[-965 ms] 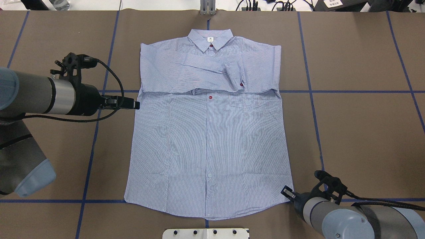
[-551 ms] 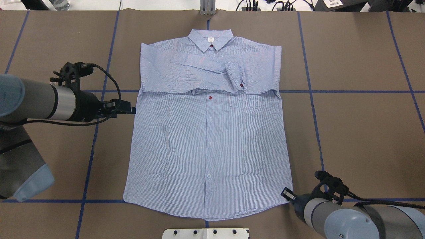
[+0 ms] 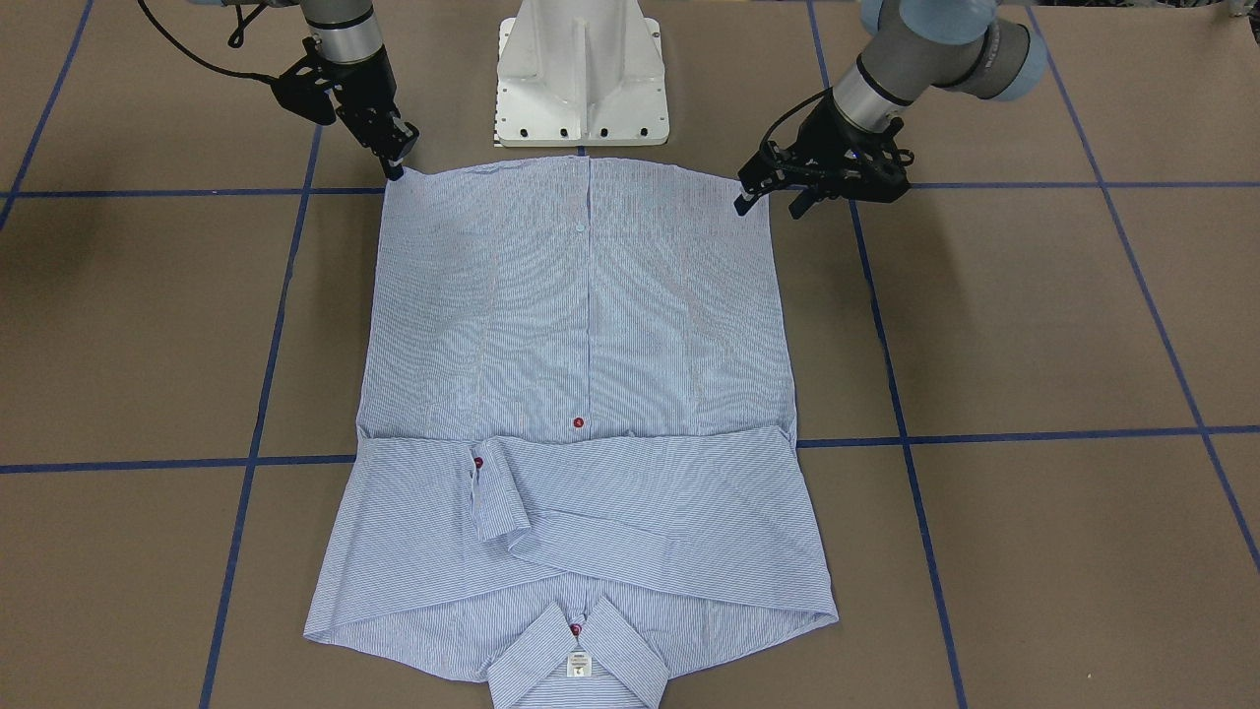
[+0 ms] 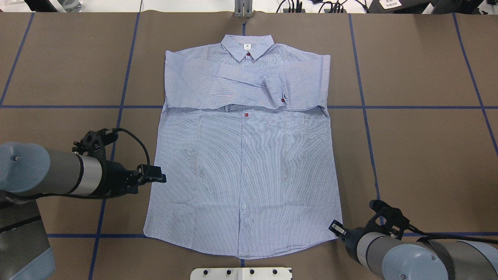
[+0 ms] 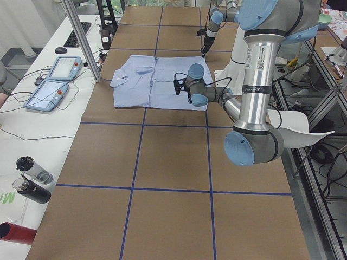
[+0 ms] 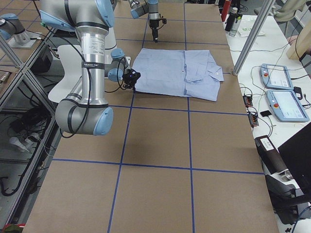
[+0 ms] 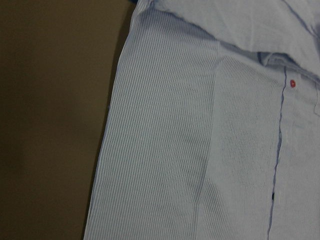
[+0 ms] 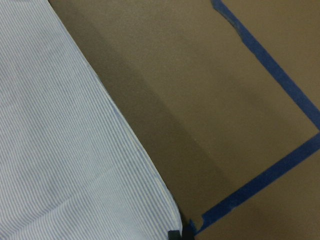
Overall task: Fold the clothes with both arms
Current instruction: 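Lower both grippers onto the hem corners and grasp them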
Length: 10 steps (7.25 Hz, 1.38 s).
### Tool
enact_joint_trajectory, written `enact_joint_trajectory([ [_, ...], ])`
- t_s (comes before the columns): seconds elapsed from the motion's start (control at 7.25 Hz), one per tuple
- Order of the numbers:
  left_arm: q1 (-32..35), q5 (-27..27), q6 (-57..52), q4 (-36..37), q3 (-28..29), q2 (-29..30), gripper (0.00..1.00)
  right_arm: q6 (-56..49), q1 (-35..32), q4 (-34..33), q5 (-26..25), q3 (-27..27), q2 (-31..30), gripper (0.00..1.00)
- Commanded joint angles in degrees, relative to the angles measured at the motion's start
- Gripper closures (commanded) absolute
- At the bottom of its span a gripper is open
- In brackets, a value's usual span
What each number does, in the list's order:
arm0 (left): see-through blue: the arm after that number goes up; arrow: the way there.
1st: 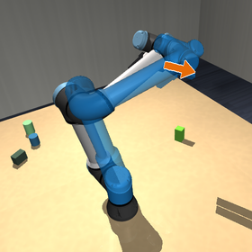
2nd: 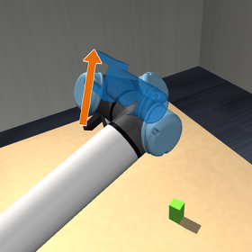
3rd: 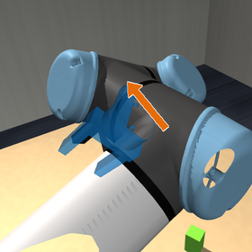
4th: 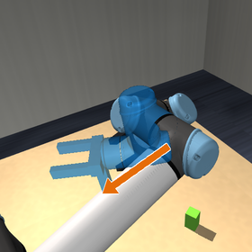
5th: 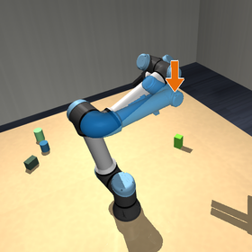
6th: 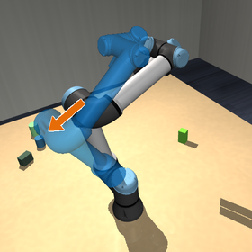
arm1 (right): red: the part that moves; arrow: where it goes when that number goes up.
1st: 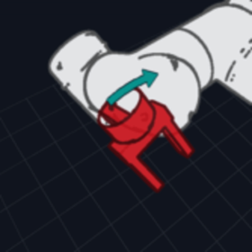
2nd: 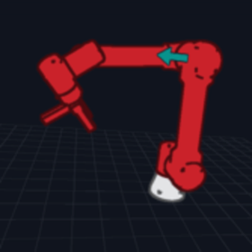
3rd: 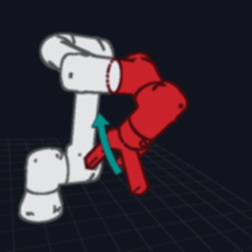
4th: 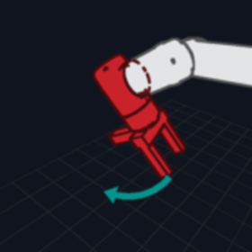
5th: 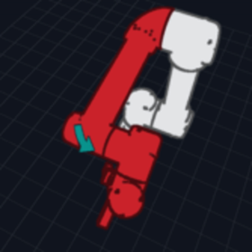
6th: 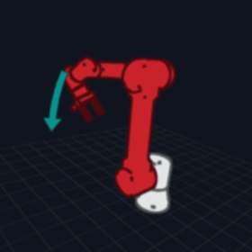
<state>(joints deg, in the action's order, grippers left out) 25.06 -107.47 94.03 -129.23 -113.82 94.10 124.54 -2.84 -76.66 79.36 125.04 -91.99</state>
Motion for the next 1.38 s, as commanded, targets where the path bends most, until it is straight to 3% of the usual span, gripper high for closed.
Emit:
enact_joint_trajectory([
  [0.0, -6.4, 4.8, 2.6, 3.0, -0.4, -0.8, 0.07, 0.0, -0.1, 0.0, 0.0, 0.0, 0.0, 1.0],
  [0.28, -8.7, 6.5, 3.8, 10.2, -1.1, -0.7, 0.16, 0.0, -0.1, 0.0, -0.1, 0.0, 0.0, 1.0],
  [0.96, -11.5, 6.5, 8.2, 10.6, -0.8, -0.9, 0.36, 0.1, -0.1, 0.0, -0.1, 0.0, -0.1, 1.0],
  [1.24, -11.5, 6.5, 8.2, 10.7, -0.6, -1.1, 0.36, 0.1, -0.1, -0.1, -0.1, 0.0, -0.1, 1.0],
])
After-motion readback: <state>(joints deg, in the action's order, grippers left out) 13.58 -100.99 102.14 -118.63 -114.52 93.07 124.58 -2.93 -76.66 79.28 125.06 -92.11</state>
